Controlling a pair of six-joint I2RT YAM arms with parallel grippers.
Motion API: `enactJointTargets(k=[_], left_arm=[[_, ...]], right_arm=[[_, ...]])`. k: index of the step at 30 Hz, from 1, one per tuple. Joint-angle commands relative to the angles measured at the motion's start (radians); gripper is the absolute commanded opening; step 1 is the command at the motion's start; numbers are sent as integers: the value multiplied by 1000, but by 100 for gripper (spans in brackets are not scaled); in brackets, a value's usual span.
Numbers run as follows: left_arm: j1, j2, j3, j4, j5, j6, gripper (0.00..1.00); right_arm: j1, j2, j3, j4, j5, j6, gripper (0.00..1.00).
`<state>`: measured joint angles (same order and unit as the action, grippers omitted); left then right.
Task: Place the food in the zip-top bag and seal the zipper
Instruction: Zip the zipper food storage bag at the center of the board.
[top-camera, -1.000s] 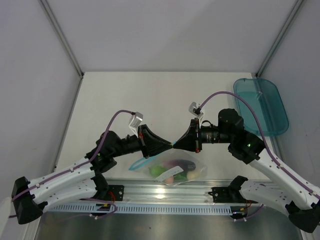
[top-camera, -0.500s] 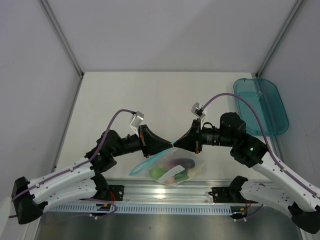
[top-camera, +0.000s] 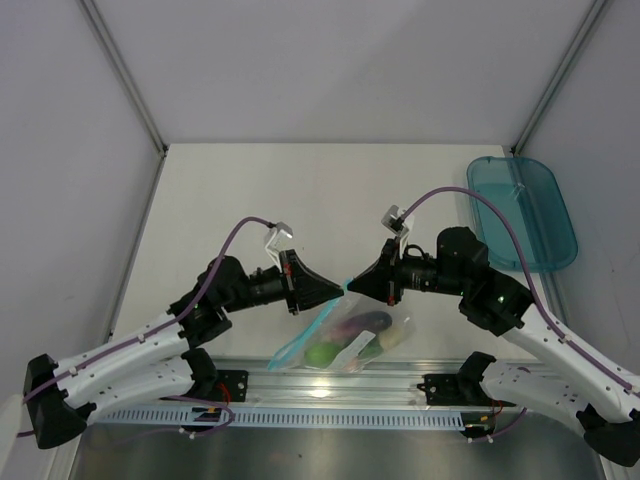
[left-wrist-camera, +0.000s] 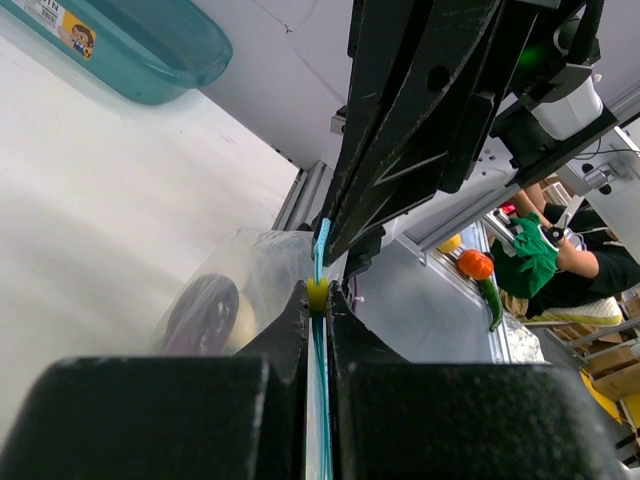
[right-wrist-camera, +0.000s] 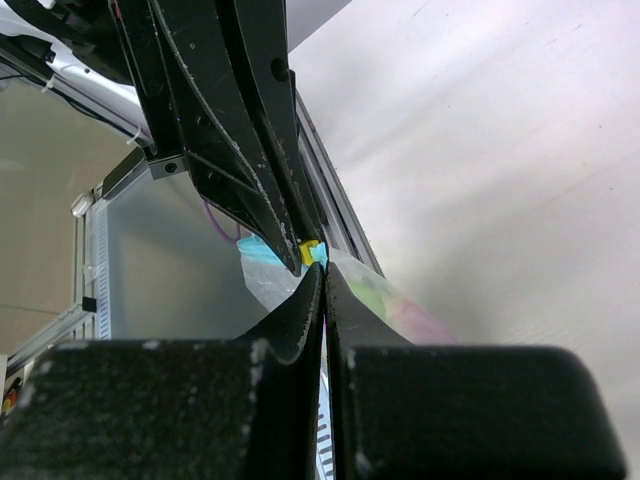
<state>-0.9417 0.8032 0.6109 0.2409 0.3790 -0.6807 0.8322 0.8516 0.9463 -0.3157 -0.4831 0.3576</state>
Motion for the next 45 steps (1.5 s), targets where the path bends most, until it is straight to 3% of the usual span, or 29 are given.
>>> enactJointTargets(k=[1, 10, 15, 16, 17, 20, 23, 33, 36, 45], left_arm=[[0, -33, 7, -97, 37, 13, 1], [0, -104, -2, -170, 23, 18, 1], [0, -105, 13, -193, 31, 33, 1], [0, -105, 16, -193, 32, 36, 1], [0, -104, 21, -187, 37, 35, 0], [0, -105, 21, -178, 41, 35, 0], [0, -105, 18, -170, 43, 33, 1], [0, -110, 21, -150, 54, 27, 1], [0, -107, 21, -147, 55, 27, 1], [0, -108, 18, -137, 60, 23, 1]], right_arm=[[-4, -23, 11, 75, 58, -20, 0], [-2, -29, -1, 73, 49, -19, 0], [-25, -19, 32, 57, -106, -55, 0], [-31, -10, 52, 0, -120, -71, 6], [-47, 19, 101, -35, -138, -91, 22], [-76, 98, 182, -160, -292, -154, 47], [-74, 132, 198, -187, -342, -158, 51], [-64, 159, 166, -151, -364, -134, 53], [-54, 168, 160, -132, -362, -126, 47], [-30, 195, 132, -60, -350, -101, 41]])
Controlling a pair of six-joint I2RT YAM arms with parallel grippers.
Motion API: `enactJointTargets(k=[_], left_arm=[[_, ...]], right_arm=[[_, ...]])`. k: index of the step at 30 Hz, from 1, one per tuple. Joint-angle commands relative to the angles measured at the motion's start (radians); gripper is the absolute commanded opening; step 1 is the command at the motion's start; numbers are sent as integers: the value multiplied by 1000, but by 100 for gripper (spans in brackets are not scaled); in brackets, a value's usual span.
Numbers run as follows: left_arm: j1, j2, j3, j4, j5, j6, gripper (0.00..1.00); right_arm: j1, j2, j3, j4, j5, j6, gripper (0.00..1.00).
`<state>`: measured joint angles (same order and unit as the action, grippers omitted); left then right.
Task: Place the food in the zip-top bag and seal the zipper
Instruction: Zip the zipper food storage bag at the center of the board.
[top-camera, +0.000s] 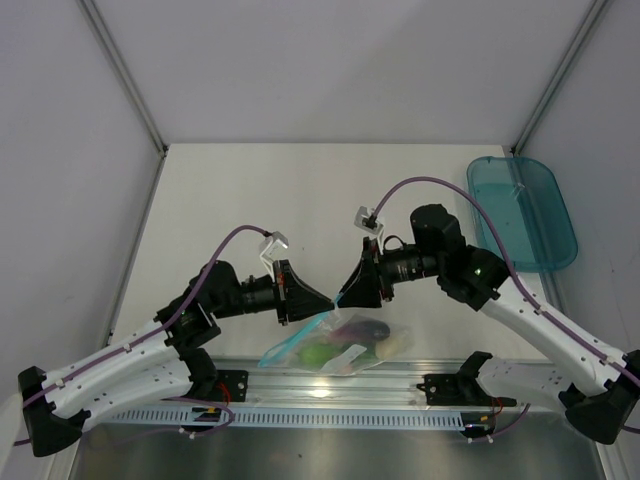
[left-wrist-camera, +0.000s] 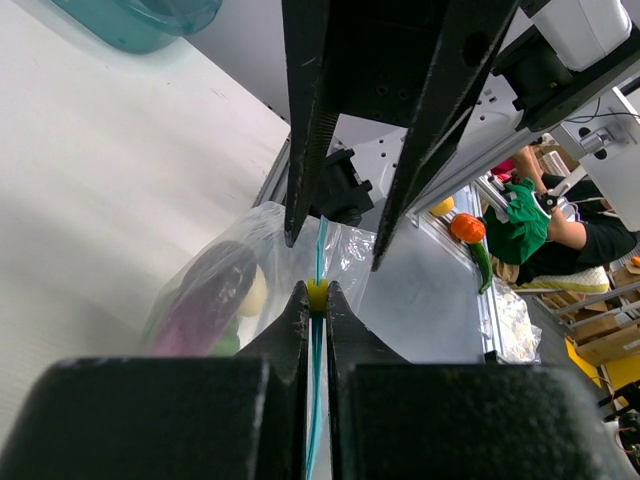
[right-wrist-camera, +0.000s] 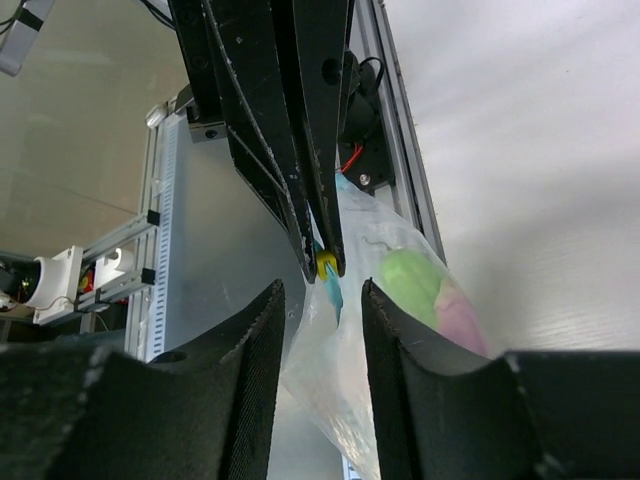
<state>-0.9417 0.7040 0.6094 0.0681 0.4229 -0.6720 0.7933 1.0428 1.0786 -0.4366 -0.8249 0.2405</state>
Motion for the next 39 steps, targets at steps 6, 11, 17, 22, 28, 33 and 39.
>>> enactJointTargets(k=[6, 11, 17, 22, 28, 33, 39], left_arm=[[0, -11, 21, 36, 13, 15, 1], [0, -8, 15, 42, 16, 15, 0], [0, -12, 18, 38, 16, 15, 1], [0, -17, 16, 33, 14, 17, 1], [0, -20, 16, 24, 11, 17, 1], [0, -21, 21, 13, 8, 17, 1], [0, -3, 38, -2, 14, 17, 1]], right_arm=[[24, 17, 1, 67, 0, 22, 30], [34, 23, -5, 72, 4, 20, 26], [37, 25, -12, 70, 23, 14, 12], [55, 19, -6, 41, 98, -1, 0], [95, -9, 12, -30, 369, -43, 0], [103, -44, 32, -62, 556, -61, 0], [132, -40, 50, -116, 701, -87, 0]])
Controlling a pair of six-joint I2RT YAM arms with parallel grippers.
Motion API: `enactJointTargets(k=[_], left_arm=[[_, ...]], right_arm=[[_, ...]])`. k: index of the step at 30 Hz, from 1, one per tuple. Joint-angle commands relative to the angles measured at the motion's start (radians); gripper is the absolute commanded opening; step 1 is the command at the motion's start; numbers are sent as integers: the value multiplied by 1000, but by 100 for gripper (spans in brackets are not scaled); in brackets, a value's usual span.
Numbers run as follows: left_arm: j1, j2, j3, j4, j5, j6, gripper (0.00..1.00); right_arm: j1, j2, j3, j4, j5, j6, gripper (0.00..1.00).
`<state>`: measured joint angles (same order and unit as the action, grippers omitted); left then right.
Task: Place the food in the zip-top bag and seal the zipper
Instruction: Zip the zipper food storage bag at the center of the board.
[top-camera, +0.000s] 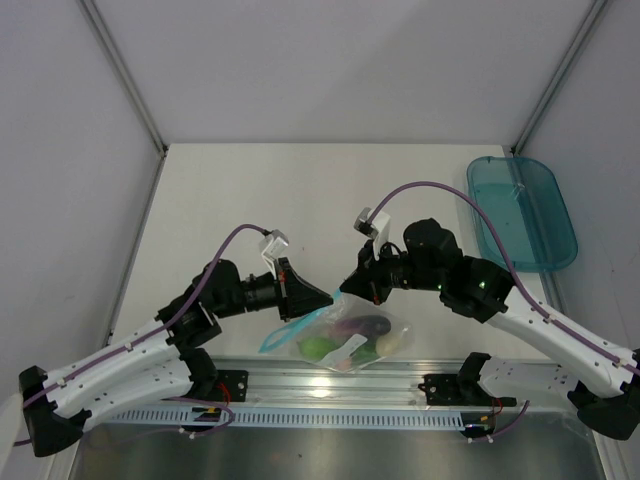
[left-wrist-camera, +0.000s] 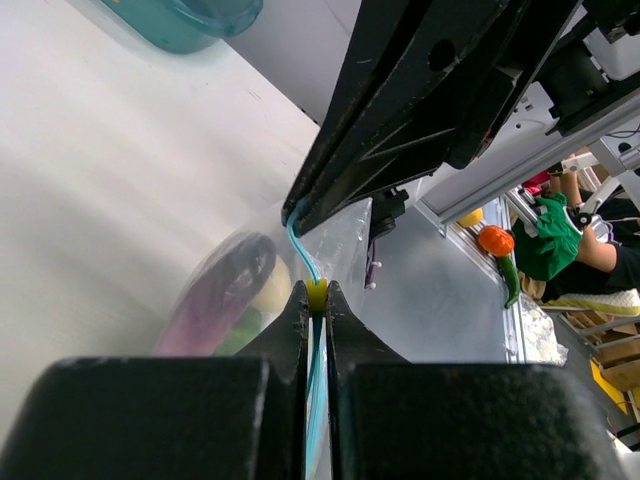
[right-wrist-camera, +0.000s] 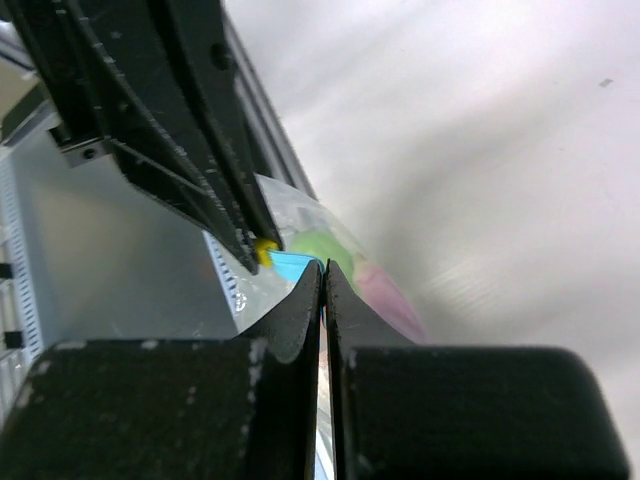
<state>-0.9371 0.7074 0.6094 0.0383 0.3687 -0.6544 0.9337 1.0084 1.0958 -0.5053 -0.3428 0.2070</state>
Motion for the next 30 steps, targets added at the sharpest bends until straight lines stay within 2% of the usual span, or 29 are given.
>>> enactJointTargets(k=[1, 14, 30], left_arm=[[-5, -3, 39, 26, 70, -1, 1], [-5, -43, 62, -64, 46, 22, 1], [-5, -94, 72, -167, -13, 48, 1]], right_arm=[[-9, -5, 32, -50, 246, -54, 0], [-12, -42, 65, -87, 297, -67, 0], [-91, -125, 49, -131, 315, -61, 0]])
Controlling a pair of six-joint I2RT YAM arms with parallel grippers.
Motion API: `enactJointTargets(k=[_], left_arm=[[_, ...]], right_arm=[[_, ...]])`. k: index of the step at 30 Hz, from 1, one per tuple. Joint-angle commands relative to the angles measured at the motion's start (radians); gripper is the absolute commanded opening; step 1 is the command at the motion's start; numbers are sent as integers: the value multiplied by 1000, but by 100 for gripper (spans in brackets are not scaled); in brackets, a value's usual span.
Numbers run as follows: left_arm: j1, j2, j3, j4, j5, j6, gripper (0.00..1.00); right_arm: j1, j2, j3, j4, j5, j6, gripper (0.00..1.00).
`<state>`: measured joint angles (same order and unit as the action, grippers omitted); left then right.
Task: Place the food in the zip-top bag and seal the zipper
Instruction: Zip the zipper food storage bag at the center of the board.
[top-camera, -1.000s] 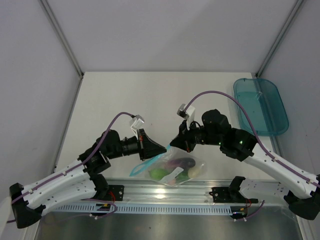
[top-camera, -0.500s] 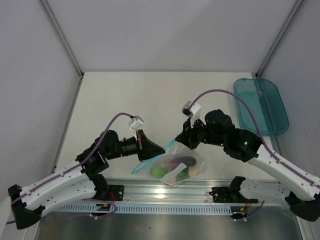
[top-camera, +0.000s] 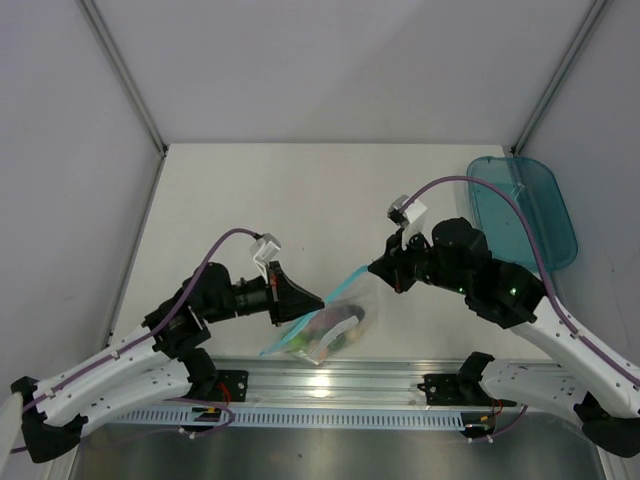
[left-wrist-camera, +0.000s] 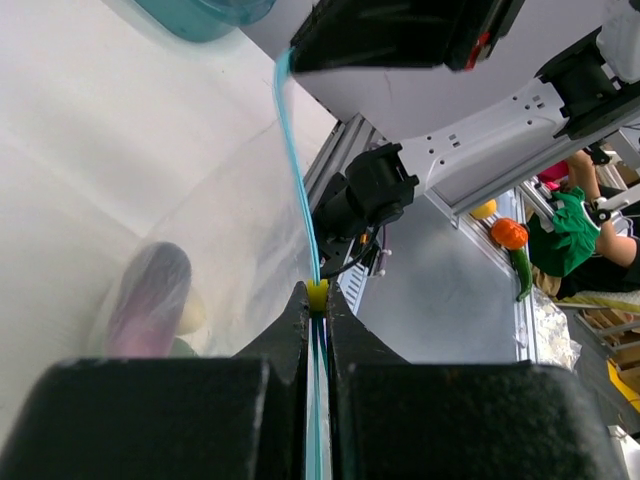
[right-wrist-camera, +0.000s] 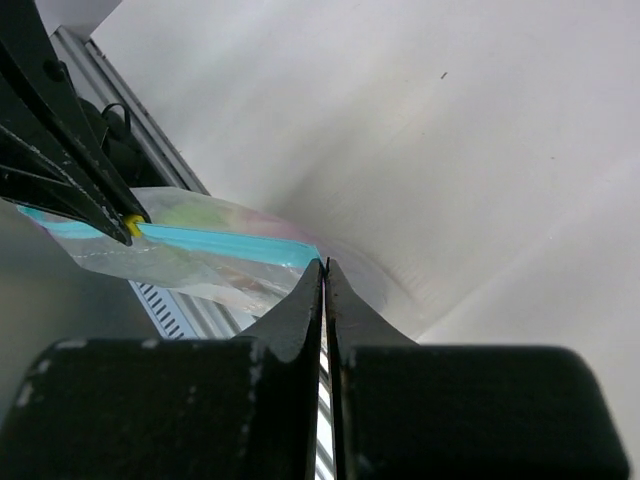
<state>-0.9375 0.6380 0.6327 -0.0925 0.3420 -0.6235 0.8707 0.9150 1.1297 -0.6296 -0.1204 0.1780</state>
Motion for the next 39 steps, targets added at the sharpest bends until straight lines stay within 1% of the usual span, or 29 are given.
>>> enactJointTargets(k=[1, 7, 9, 10, 11, 12, 13, 15, 16, 18, 20, 21, 25, 29, 31, 39], left_arm=[[-4, -26, 45, -45, 12, 19, 1], [-4, -27, 47, -47, 12, 15, 0], [-4, -26, 51, -49, 17, 13, 1], [-4, -24, 58, -53, 23, 16, 1], [-4, -26, 62, -53, 25, 19, 1], [-4, -26, 64, -53, 28, 19, 1], [-4, -26, 64, -53, 32, 19, 0], [-4, -26, 62, -52, 40, 21, 1], [-4, -24, 62, -52, 48, 22, 1], [-4, -26, 56, -49, 51, 21, 1], [-4, -29, 45, -44, 60, 16, 0], [-4, -31, 45, -41, 63, 15, 1], [-4, -34, 44, -44, 75, 11, 1], [-4, -37, 50, -47, 87, 15, 1], [-4, -37, 53, -49, 86, 16, 1], [-4, -23, 48, -29, 107, 11, 0]], right_arm=[[-30, -33, 7, -7, 87, -29, 0], [-35, -47, -18, 5, 42, -21, 0], [-38, -50, -15, 8, -69, -58, 0], [-41, -47, -8, 7, -112, -72, 15], [-41, -44, 16, -1, -190, -98, 27], [-41, -36, 33, -8, -221, -107, 36], [-41, -16, 54, -19, -248, -117, 49], [-39, 22, 128, -67, -322, -152, 58], [-38, 74, 154, -85, -353, -169, 65], [-38, 132, 229, -149, -419, -208, 69], [-19, 203, 264, -182, -456, -228, 71], [-9, 218, 278, -183, -497, -244, 71], [28, 268, 295, -182, -559, -273, 72], [51, 324, 306, -242, -607, -313, 72], [66, 338, 312, -271, -605, -328, 68], [97, 381, 318, -280, -535, -344, 62]])
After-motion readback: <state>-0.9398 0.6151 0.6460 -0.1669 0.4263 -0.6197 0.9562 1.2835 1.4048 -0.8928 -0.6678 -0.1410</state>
